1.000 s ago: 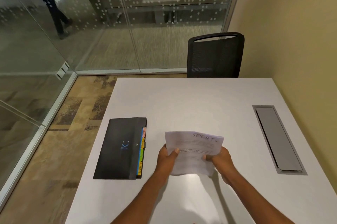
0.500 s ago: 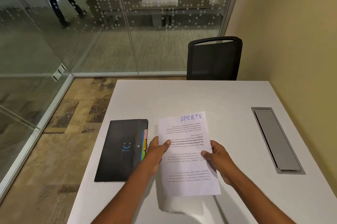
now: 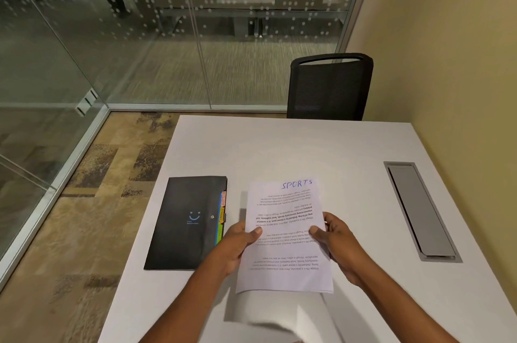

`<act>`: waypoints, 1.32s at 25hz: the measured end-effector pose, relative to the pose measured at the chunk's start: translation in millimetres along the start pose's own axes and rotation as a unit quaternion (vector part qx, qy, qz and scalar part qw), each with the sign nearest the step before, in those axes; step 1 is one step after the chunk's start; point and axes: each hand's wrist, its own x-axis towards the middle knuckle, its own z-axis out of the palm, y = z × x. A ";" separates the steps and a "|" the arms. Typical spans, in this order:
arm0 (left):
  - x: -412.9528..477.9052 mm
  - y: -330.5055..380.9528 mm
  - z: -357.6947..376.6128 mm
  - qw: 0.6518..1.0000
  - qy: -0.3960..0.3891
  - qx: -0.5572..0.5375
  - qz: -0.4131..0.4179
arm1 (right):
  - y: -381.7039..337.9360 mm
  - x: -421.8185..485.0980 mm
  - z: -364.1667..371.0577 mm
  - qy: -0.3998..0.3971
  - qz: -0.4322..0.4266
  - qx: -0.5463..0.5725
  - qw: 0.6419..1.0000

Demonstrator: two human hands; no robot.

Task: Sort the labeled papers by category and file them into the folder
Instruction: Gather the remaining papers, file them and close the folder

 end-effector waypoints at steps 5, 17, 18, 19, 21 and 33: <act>-5.4 -2.8 -9.0 1.000 0.008 0.006 -0.005 | -16.0 -10.7 -11.9 0.000 -0.097 -0.045 0.994; -15.7 -18.9 -15.4 0.992 -0.108 -0.027 -0.061 | -41.1 -2.3 -14.5 -0.101 -0.590 -0.585 0.548; -14.8 -18.8 -16.0 0.992 -0.112 -0.024 -0.062 | -44.0 -1.9 -12.3 -0.105 -0.598 -0.580 0.543; -14.2 -18.8 -15.7 0.992 -0.112 -0.020 -0.060 | -47.1 -0.9 -10.3 -0.111 -0.606 -0.578 0.535; -10.7 -19.6 -15.0 0.994 -0.090 -0.008 -0.061 | -52.5 1.5 -7.0 -0.118 -0.617 -0.584 0.514; 50.2 -34.3 -118.2 0.762 0.352 0.540 -0.069 | -37.8 28.3 -22.7 -0.152 -0.593 -0.614 0.499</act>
